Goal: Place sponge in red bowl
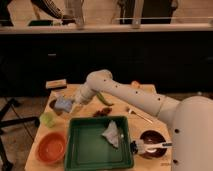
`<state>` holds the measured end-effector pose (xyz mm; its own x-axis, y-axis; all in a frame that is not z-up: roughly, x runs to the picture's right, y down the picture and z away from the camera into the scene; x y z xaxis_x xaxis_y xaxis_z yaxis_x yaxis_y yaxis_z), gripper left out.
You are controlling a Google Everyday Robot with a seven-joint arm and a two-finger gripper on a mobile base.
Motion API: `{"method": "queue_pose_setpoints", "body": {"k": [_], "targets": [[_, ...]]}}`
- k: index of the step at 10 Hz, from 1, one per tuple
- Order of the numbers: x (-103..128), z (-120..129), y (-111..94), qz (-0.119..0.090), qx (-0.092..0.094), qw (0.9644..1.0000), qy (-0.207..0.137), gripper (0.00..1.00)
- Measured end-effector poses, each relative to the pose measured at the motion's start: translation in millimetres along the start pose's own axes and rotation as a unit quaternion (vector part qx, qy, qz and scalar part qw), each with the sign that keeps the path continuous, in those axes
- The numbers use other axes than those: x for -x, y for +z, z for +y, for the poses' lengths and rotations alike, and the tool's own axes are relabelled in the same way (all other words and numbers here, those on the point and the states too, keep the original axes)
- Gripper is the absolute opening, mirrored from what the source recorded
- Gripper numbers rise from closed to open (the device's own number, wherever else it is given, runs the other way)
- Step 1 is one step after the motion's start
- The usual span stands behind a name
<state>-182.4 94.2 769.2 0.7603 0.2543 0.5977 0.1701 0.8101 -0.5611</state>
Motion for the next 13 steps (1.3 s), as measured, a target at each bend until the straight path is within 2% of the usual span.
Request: {"method": "queue_pose_setpoints", "body": {"k": [2, 3, 4, 5, 6, 11, 13], "targets": [[12, 25, 6, 0.023, 0.026, 0.9982, -0.049, 0.0], [19, 43, 11, 0.043, 0.039, 0.9948, -0.084, 0.0], [23, 54, 13, 0.054, 0.047, 0.992, -0.104, 0.0], [30, 67, 19, 0.073, 0.058, 0.9867, -0.133, 0.0], [31, 73, 20, 0.083, 0.062, 0.9841, -0.144, 0.0], [31, 73, 20, 0.083, 0.061, 0.9844, -0.142, 0.0], [32, 73, 27, 0.088, 0.053, 0.9847, -0.141, 0.0]]}}
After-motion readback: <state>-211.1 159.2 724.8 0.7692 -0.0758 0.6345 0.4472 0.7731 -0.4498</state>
